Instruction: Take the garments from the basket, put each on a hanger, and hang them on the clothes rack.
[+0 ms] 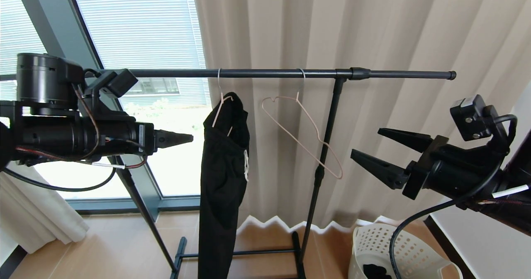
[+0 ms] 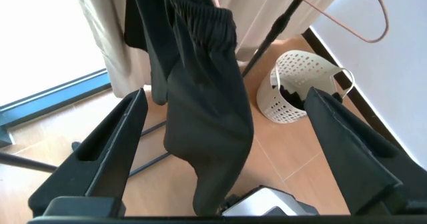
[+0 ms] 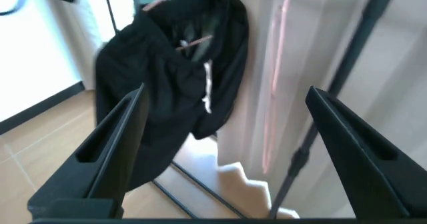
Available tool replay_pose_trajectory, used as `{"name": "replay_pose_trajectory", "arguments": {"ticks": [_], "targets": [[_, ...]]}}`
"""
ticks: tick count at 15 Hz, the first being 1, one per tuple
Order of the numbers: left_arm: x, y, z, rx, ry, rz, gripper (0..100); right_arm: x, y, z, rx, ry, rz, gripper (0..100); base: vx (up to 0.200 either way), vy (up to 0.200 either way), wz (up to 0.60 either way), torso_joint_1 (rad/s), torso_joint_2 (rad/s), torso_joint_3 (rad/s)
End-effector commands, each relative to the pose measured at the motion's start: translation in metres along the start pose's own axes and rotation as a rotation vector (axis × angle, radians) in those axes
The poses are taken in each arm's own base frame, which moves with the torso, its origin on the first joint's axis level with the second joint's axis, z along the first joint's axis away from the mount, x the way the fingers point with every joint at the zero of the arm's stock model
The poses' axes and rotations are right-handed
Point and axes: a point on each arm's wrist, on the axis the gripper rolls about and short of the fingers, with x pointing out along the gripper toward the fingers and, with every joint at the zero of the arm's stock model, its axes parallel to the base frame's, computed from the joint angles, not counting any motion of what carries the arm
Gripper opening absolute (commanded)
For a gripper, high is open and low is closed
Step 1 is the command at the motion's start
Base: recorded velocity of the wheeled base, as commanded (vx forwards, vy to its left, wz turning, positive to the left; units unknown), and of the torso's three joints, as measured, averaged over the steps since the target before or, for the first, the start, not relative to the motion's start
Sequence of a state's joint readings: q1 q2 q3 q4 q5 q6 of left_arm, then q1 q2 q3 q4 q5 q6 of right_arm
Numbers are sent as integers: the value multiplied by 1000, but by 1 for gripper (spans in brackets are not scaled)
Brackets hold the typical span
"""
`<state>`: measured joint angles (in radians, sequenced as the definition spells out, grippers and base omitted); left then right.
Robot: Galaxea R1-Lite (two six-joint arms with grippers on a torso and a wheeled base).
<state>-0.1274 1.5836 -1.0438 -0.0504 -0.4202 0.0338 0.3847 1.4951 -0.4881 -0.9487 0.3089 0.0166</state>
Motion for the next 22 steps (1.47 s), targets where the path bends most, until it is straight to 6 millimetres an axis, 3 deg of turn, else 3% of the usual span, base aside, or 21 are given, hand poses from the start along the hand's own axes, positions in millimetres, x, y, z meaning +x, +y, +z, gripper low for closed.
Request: {"name": "replay_pose_trajectory", "arguments": {"ticks": [1, 6, 9, 11, 15, 18, 22], "targets": [[-24, -11, -3, 22, -35, 1, 100, 2, 2, 5, 3, 10, -17, 100, 0, 0, 0, 0, 0, 0], [-56, -26, -26, 32, -42, -3, 100, -28, 9, 15, 11, 52, -89, 100, 0, 0, 0, 0, 0, 0], [-82, -38, -37, 57, -82, -1, 100, -48, 14, 17, -1, 54, -134, 100, 0, 0, 0, 0, 0, 0], [-104, -49, -55, 110, -108, 2, 100, -68, 20, 13, -28, 79, -173, 100, 0, 0, 0, 0, 0, 0], [-134, -64, -105, 128, -124, 6, 100, -132, 40, -18, -33, 68, -187, 100, 0, 0, 0, 0, 0, 0], [-150, -71, -140, 128, -142, 14, 100, -172, 49, -63, -32, 93, -228, 100, 0, 0, 0, 0, 0, 0], [-162, -76, -181, 117, -170, 62, 100, -220, 62, -107, -31, 116, -249, 100, 0, 0, 0, 0, 0, 0]]}}
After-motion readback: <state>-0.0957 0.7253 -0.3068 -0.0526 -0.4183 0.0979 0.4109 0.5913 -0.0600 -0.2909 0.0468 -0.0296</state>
